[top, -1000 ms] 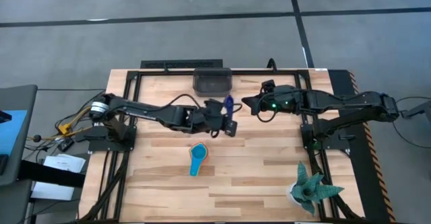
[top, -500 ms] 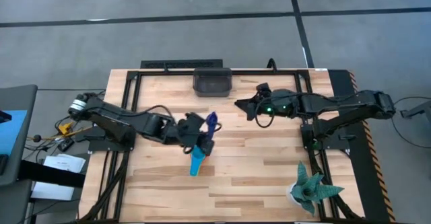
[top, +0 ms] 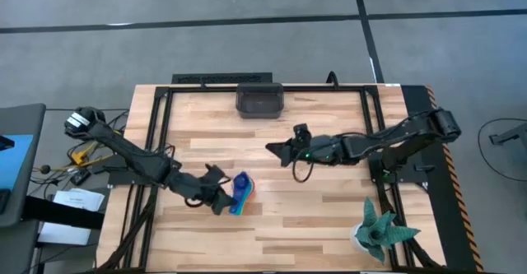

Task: Nest measuring cups in basket
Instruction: Stack the dark blue measuring cup on top of the light blue measuring cup

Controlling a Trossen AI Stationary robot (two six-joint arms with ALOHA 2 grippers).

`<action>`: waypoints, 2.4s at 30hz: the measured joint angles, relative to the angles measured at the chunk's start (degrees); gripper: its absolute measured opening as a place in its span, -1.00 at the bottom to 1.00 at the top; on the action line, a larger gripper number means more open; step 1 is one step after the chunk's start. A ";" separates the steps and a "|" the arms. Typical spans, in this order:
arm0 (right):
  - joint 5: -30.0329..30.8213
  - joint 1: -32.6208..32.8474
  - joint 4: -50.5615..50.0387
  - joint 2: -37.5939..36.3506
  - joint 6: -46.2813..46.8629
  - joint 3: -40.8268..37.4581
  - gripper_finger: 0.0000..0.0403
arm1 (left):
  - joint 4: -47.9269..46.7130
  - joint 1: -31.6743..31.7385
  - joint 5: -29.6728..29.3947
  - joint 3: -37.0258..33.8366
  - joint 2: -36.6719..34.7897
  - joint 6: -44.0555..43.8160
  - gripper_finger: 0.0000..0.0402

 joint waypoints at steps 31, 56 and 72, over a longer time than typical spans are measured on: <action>-3.81 6.80 -5.01 21.40 1.09 21.38 -0.47 | 26.19 0.06 0.53 -20.93 0.38 -8.93 -1.00; -5.10 8.41 -10.02 21.49 4.54 22.07 -0.47 | 24.91 1.37 3.45 -17.77 0.46 -18.71 -1.00; -1.04 12.70 -12.07 21.42 4.75 22.07 -0.47 | 39.46 -0.38 0.51 -17.64 11.33 -15.86 -1.00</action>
